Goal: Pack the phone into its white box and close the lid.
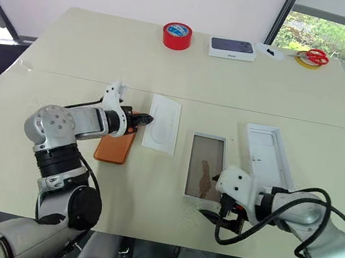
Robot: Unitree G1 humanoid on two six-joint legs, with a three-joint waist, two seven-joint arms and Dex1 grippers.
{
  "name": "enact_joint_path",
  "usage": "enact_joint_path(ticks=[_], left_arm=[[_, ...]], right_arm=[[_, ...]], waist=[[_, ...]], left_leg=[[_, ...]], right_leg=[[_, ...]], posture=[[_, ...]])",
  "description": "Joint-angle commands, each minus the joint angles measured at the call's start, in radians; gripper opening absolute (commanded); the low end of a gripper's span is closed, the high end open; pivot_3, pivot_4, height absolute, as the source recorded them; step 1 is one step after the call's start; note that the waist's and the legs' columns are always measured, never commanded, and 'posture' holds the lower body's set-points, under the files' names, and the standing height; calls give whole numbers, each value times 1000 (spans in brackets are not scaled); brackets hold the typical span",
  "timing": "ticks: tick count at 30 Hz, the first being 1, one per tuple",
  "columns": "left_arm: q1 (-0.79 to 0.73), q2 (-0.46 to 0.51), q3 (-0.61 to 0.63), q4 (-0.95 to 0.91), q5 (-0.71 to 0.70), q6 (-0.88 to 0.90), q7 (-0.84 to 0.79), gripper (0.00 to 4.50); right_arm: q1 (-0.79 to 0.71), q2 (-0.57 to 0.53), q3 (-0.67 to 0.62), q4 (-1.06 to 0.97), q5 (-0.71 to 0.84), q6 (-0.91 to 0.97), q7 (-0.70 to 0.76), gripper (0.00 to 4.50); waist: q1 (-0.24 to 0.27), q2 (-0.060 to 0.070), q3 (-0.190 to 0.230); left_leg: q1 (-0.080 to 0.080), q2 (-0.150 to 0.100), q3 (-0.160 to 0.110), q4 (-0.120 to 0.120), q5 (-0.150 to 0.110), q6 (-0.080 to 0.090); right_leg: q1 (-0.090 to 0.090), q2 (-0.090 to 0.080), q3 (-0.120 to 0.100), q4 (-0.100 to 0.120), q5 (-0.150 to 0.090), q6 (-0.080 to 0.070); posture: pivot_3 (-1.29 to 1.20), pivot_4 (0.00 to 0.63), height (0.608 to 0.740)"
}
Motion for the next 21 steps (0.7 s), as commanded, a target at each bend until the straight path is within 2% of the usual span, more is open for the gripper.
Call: enact_joint_path(ticks=[1, 3, 9, 13, 16, 21], left_arm=[[-29, 28, 5, -12, -44, 9, -27, 0], [-30, 37, 4, -11, -54, 9, -30, 0], [-35, 50, 33, -15, -81, 9, -26, 0], [-81, 78, 109, 5, -88, 9, -16, 0], [-137, 128, 171, 50, -78, 8, -20, 0], [-171, 170, 183, 75, -80, 8, -26, 0]], right_arm=[[-37, -5, 69, 17, -60, -22, 12, 3962], [-59, 2, 107, 37, -88, -31, 17, 3188], [-149, 45, 179, 58, -132, -41, 32, 39], [-210, 68, 237, 76, -180, -83, 57, 39], [-302, 134, 333, 130, -260, -122, 63, 39], [-432, 250, 411, 251, -342, -152, 56, 39]], waist=[[0, -1, 0], [0, -1, 0], [-1, -1, 0], [-2, -2, 1], [-5, -3, 1], [-3, -4, 1]], left_leg=[[0, 0, 0, 0, 0, 0], [0, 0, 0, 0, 1, -2], [0, 0, 0, 0, 2, -3], [0, 0, 0, 0, 2, -4], [0, 0, 0, 0, 3, -4], [0, 1, 0, 0, 4, -6]], right_leg=[[0, 0, 0, 0, 0, 0], [0, 0, 0, 0, 0, 0], [0, 0, 0, 0, 0, 0], [0, 0, 0, 0, 0, 0], [0, 1, 0, 1, 0, 0], [0, 1, 0, 1, 0, 0]], posture=[[0, 150, 730], [0, 150, 730], [0, 150, 730], [0, 150, 730], [0, 150, 730], [0, 150, 730]])
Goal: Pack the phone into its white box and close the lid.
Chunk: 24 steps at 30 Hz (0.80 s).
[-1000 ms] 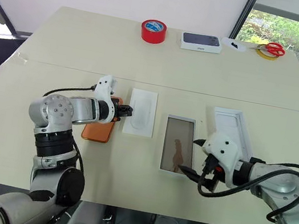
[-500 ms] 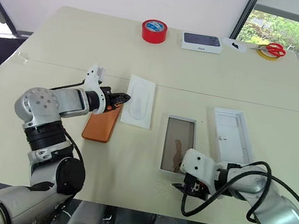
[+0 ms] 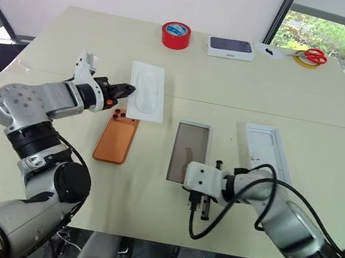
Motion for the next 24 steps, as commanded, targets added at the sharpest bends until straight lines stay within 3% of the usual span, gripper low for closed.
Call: enact_joint_path(ticks=[1, 4, 7, 11, 18, 24], left_arm=[[-26, 12, -2, -10, -23, 9, -14, 0], [-9, -1, -23, -29, -36, 9, -11, 0], [20, -47, -47, -67, -69, 9, 2, 0], [54, -108, -80, -112, -117, 9, 35, 0], [160, -177, -187, -180, -224, 9, 105, 0], [224, -194, -277, -204, -292, 9, 169, 0]], right_arm=[[-75, 61, 36, 85, -65, -42, -8, 39], [-112, 91, 35, 128, -77, -57, 8, 39], [-132, 118, -30, 121, -29, -22, 9, 816], [-98, 116, -172, 65, 35, 15, -20, 2852], [37, 29, -426, 0, 127, 68, -36, 2852], [83, 13, -482, 4, 139, 60, -61, 2852]], waist=[[0, 0, 0], [2, 0, 0], [4, -1, 0], [2, -1, 0], [1, -1, 0], [1, -1, 0]], left_leg=[[0, 0, 0, 0, 0, 0], [0, 0, 0, 0, 0, 0], [0, 0, 1, 0, 0, 0], [0, 0, 1, 0, 0, 0], [0, 0, 1, 0, 0, 0], [0, 0, 1, 0, 0, 0]], right_leg=[[0, 0, 0, 0, 0, 0], [0, 0, 0, 0, 0, 0], [0, 0, 0, 0, 0, 0], [0, -1, 0, 0, 0, 0], [0, -1, 0, 0, 0, 0], [0, -1, 0, 0, 0, 0]], posture=[[0, 150, 730], [0, 150, 730], [0, 150, 730], [0, 150, 730], [0, 150, 730], [0, 150, 730]])
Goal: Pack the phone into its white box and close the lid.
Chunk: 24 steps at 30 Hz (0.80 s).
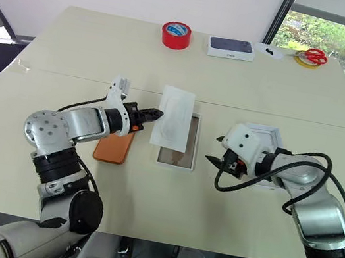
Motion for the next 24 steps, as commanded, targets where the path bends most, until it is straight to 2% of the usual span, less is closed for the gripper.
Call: enact_joint_path(ticks=[1, 7, 10, 15, 18, 21, 24], left_arm=[[28, 6, -82, -45, -57, 9, 28, 0], [57, 13, -130, -54, -90, 9, 56, 0], [54, 12, -123, -54, -111, 9, 67, 910], [46, 18, -108, -57, -132, 9, 73, 3474], [29, 32, -94, -57, -141, 9, 64, 3474], [4, 87, -81, -56, -135, -8, 17, 3538], [41, 221, -182, -81, -90, -137, -101, 3538]], right_arm=[[-1, -4, -34, -29, 15, -16, -20, 2852], [-5, 4, -20, -27, 20, -23, -41, 2852], [4, 5, -7, -28, 14, -31, -49, 2896], [8, 8, 3, -29, 15, -37, -62, 2896], [-7, 19, 9, -25, 21, -35, -72, 2896], [-40, 39, 31, -6, 7, -29, -91, 2025], [-85, 72, 71, 27, -29, -20, -133, 513]], waist=[[1, 0, 0], [2, 0, 0], [2, 0, 0], [2, 0, 0], [2, 0, 0], [-1, 0, 0], [-4, 0, 0]], left_leg=[[0, 0, 0, 0, 0, 0], [0, 0, 0, 0, 0, 0], [0, 0, 0, 0, 0, 0], [0, 0, 0, 0, 0, 0], [0, 0, 0, 0, 0, 0], [0, 0, 0, 0, 0, 0], [0, 0, 0, -1, 0, 0]], right_leg=[[0, 0, 0, 0, 0, 0], [0, 0, 0, 0, 0, 0], [0, 0, 0, 0, 0, 0], [0, 0, 0, 0, 0, 0], [0, 0, 0, 0, 0, 0], [0, 0, 0, 0, 0, 0], [-1, 1, 0, 0, 0, 0]], posture=[[0, 150, 730], [0, 150, 730], [0, 150, 730], [0, 150, 730], [0, 150, 730], [0, 150, 730], [0, 150, 730]])
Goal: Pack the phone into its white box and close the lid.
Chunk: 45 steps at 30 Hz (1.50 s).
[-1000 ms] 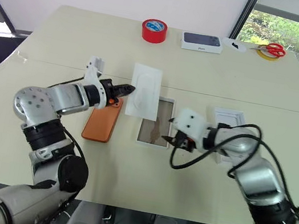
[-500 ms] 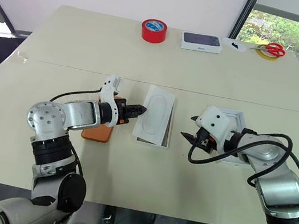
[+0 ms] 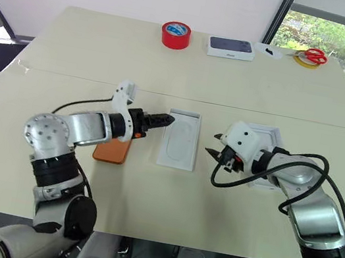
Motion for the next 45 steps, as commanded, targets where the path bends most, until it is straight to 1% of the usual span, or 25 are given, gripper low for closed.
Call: enact_joint_path(ticks=[1, 2, 3, 5, 7, 8, 10, 12, 14, 17, 19, 24, 33, 41, 43, 45], left_arm=[[40, 138, -125, -63, 45, -156, -149, 3538], [62, 196, -175, -69, 74, -215, -203, 3538], [92, 278, -245, -82, 117, -293, -282, 3538], [136, 393, -332, -92, 166, -409, -411, 3538], [171, 464, -372, -91, 187, -498, -513, 3538], [202, 523, -402, -94, 216, -562, -587, 3538], [249, 606, -447, -95, 264, -665, -698, 3538], [296, 670, -466, -96, 281, -738, -793, 3538], [344, 726, -459, -100, 267, -773, -884, 3538], [387, 778, -455, -106, 272, -804, -950, 3538], [401, 793, -457, -104, 292, -826, -960, 3538], [409, 784, -449, -102, 297, -835, -945, 3538], [414, 772, -445, -115, 298, -830, -926, 3538], [406, 760, -446, -103, 295, -810, -905, 3538], [402, 755, -441, -93, 298, -800, -886, 3538], [374, 732, -376, -46, 255, -711, -815, 3538]], right_arm=[[-54, 35, 31, 18, -34, 9, -48, 35], [-71, 51, 50, 26, -44, 19, -61, 35], [-96, 78, 77, 37, -57, 39, -82, 35], [-138, 126, 120, 59, -80, 75, -119, 35], [-171, 165, 156, 80, -103, 102, -147, 35], [-199, 200, 187, 111, -123, 113, -170, 35], [-237, 245, 230, 164, -155, 122, -199, 35], [-273, 282, 267, 224, -193, 123, -228, 35], [-309, 328, 292, 290, -216, 134, -256, 35], [-345, 370, 307, 361, -236, 158, -273, 35], [-358, 387, 309, 395, -241, 160, -275, 35], [-393, 420, 313, 500, -294, 111, -332, 35], [-383, 435, 308, 553, -353, 21, -380, 35], [-343, 427, 307, 480, -361, -39, -360, 35], [-331, 422, 313, 448, -347, -31, -323, 35], [-311, 433, 309, 352, -284, 4, -250, 35]], waist=[[1, 0, 0], [1, 0, 0], [1, 0, 0], [1, 1, 0], [3, 1, 0], [4, 1, 0], [0, 1, 0], [1, 1, 0], [-2, 1, 0], [-3, 2, 0], [-3, 2, 0], [-5, 2, 0], [-19, 2, 0], [-23, 2, 0], [-21, 2, 0], [-21, 2, 0]], left_leg=[[0, 0, 0, 0, 0, 0], [0, 0, 0, 0, 0, 0], [0, 0, 1, 0, 0, 0], [0, 0, 2, 0, 0, -1], [-1, 1, 3, 0, 0, -1], [-1, 1, 3, 0, 0, -1], [-1, 1, 4, 0, 0, -1], [-1, 1, 4, -1, 0, -1], [-2, 1, 5, -1, 0, -1], [-2, 1, 5, -2, 0, 0], [-2, 1, 5, -2, 0, 0], [-2, 1, 5, -2, -2, 3], [-2, 1, 6, -2, -2, 3], [-2, 2, 6, -2, -1, 2], [-2, 2, 6, -2, -1, 2], [-2, 2, 5, -2, -1, 2]], right_leg=[[0, 0, 0, 0, 0, 0], [0, 0, 0, 0, 0, 0], [0, 0, 0, 0, 0, 0], [-1, 0, 0, 0, 0, 0], [-1, 0, 0, 0, 0, 0], [-1, 0, 0, 0, 0, 0], [-2, 0, 0, 0, 0, -1], [-3, 0, 0, 0, 0, -1], [-3, 0, 0, 0, 0, -1], [-4, 0, 0, 0, 0, -1], [-5, 0, 0, 0, 0, -1], [-5, 0, 1, 1, 0, -1], [-5, 0, 1, 1, 0, -1], [-5, 0, 1, 1, 0, -1], [-5, 0, 1, 1, 0, -1], [-5, 0, 1, 1, 0, -1]], posture=[[0, 150, 730], [0, 150, 730], [0, 150, 730], [0, 150, 730], [0, 150, 730], [0, 150, 730], [0, 150, 730], [0, 150, 730], [0, 150, 730], [0, 150, 730], [0, 150, 730], [0, 150, 730], [0, 150, 730], [0, 150, 730], [0, 150, 730], [0, 150, 730]])
